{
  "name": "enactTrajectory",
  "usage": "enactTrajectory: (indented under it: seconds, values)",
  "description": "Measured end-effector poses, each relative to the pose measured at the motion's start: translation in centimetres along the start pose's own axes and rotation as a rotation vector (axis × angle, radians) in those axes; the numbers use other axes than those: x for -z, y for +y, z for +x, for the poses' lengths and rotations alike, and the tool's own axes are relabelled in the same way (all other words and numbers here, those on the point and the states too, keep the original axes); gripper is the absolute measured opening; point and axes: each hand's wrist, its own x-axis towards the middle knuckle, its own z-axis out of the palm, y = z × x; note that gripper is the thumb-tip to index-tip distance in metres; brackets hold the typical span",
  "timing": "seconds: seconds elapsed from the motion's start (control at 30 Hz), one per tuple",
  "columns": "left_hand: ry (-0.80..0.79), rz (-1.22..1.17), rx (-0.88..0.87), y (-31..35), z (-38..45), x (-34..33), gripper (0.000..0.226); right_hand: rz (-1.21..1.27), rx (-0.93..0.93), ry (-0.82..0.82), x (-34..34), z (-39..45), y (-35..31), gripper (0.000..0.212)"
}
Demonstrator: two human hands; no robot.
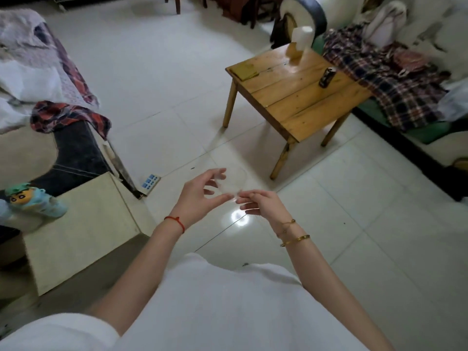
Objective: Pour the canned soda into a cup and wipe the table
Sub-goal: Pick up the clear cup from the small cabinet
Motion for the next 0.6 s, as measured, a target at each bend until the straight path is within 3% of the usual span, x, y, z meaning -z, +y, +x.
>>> enactTrajectory:
  seconds: [0.27, 0.6]
  values:
    - [-0.158, 0.007, -0.114, 6.8, 4.1, -11.8, 0.055, 0.089, 0.041, 0.157, 14.0, -2.6, 1.2, 0.032]
    - [-0.351, 0.065, -0.186, 10.8, 11.9, -21.4, 0.055, 0.190, 0.033, 0.320, 24.3, -0.8, 2.0, 0.031]
